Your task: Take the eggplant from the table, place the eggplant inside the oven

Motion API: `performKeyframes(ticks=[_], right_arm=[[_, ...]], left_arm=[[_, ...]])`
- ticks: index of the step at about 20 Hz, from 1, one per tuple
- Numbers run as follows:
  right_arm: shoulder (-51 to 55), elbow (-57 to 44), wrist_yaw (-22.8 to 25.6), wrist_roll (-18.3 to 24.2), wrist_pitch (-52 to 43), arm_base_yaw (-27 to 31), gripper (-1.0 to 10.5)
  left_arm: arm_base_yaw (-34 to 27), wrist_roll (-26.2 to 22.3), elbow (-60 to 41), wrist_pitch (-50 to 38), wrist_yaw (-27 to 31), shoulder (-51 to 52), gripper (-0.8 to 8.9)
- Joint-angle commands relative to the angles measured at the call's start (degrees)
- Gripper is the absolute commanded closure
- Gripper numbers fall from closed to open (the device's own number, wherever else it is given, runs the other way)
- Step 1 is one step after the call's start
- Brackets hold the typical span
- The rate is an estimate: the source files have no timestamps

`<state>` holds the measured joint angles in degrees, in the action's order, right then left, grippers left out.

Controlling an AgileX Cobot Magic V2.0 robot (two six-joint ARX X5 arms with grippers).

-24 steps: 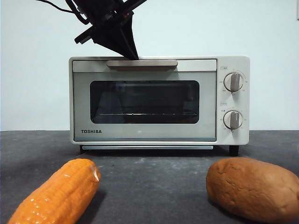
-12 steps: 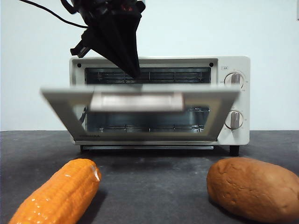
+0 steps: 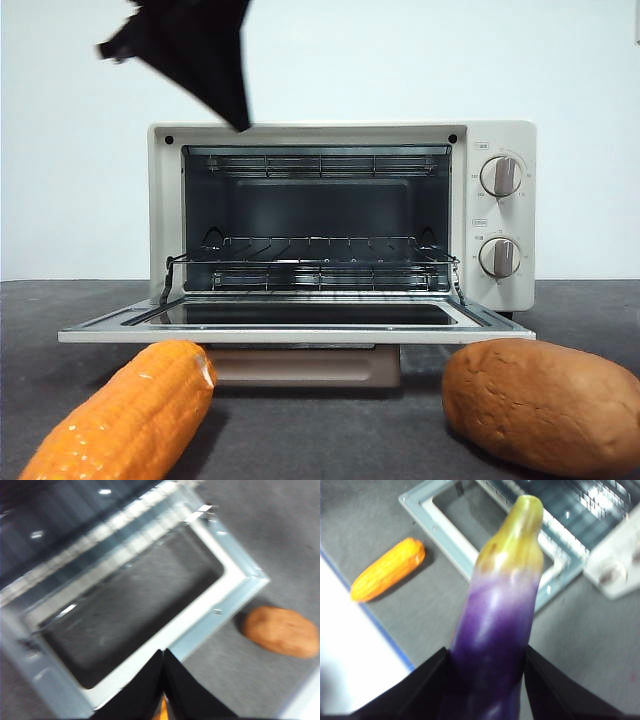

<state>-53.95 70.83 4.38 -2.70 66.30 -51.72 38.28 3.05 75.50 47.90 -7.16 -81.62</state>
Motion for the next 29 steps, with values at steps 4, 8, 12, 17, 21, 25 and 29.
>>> performKeyframes(ticks=[4, 8, 12, 17, 21, 25, 29], right_arm=[[-9.6, 1.2, 0.6, 9.6, -11.0, -0.6, 8.0], [-18.1, 1.3, 7.0, 14.6, -17.6, -0.6, 8.0], [-27.0, 1.4, 16.0, 22.4, -25.4, -0.5, 8.0], [-38.6, 7.3, 24.3, 29.2, -27.8, -0.5, 8.0], [-47.3, 15.3, 26.3, 33.2, -27.8, -0.3, 8.0], [-54.8, 19.2, 29.6, 37.2, -30.6, 0.0, 8.0], [-60.0, 19.2, 36.7, 38.1, -36.8, 0.2, 7.9]], left_arm=[[-6.1, 6.4, -16.4, -11.2, 1.0, 11.8, 8.08], [-12.5, 8.7, -27.4, -16.2, 0.9, 20.2, 8.08], [-17.1, 9.2, -33.4, -16.6, 0.9, 25.6, 8.08], [-23.7, 9.7, -38.2, -19.2, -0.5, 29.6, 8.08], [-27.5, 9.6, -38.7, -20.1, -6.7, 29.6, 8.08], [-28.4, 9.4, -38.7, -20.6, -7.9, 29.6, 8.08], [-28.4, 9.4, -38.7, -20.9, -7.9, 29.6, 8.08]])
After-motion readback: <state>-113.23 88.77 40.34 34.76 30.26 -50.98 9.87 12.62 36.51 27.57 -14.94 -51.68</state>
